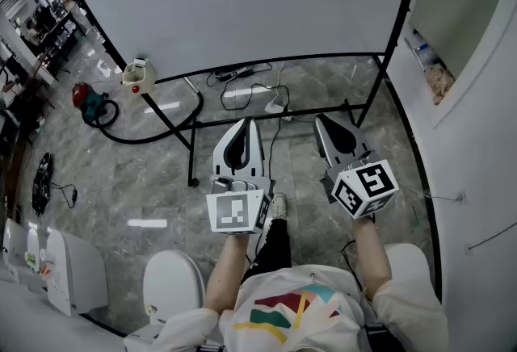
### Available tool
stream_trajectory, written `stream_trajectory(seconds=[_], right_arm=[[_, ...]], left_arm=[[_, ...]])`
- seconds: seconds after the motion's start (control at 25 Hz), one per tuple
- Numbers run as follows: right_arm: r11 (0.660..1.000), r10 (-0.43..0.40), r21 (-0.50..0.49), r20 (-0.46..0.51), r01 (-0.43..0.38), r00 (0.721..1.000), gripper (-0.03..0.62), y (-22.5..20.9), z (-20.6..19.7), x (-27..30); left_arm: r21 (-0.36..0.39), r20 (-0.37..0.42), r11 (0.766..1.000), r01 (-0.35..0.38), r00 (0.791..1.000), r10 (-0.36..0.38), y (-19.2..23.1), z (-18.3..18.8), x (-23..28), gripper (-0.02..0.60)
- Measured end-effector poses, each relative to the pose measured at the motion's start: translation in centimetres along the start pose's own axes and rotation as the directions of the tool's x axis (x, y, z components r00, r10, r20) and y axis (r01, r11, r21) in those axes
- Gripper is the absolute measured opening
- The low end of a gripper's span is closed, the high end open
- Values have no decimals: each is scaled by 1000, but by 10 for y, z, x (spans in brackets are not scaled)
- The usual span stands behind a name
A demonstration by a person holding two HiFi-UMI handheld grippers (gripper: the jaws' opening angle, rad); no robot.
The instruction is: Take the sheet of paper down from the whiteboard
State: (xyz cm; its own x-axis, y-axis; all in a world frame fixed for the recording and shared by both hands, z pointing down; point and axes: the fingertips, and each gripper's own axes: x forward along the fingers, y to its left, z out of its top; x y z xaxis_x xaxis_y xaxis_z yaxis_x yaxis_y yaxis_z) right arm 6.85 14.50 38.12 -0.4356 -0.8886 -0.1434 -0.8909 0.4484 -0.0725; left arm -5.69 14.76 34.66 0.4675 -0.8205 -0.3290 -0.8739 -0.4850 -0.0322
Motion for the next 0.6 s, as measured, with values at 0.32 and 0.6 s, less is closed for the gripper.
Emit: stream_trajectory(seconds=[0.32,0.6], right_arm=[[997,75,-11,-27,-75,997,15,-48,-4,150],[998,46,-32,39,-45,998,17,-120,28,306]], left_arm=[[-25,22,1000,5,1000,-5,80,-41,124,44],[-9,77,999,35,996,-34,166,-50,278,44]])
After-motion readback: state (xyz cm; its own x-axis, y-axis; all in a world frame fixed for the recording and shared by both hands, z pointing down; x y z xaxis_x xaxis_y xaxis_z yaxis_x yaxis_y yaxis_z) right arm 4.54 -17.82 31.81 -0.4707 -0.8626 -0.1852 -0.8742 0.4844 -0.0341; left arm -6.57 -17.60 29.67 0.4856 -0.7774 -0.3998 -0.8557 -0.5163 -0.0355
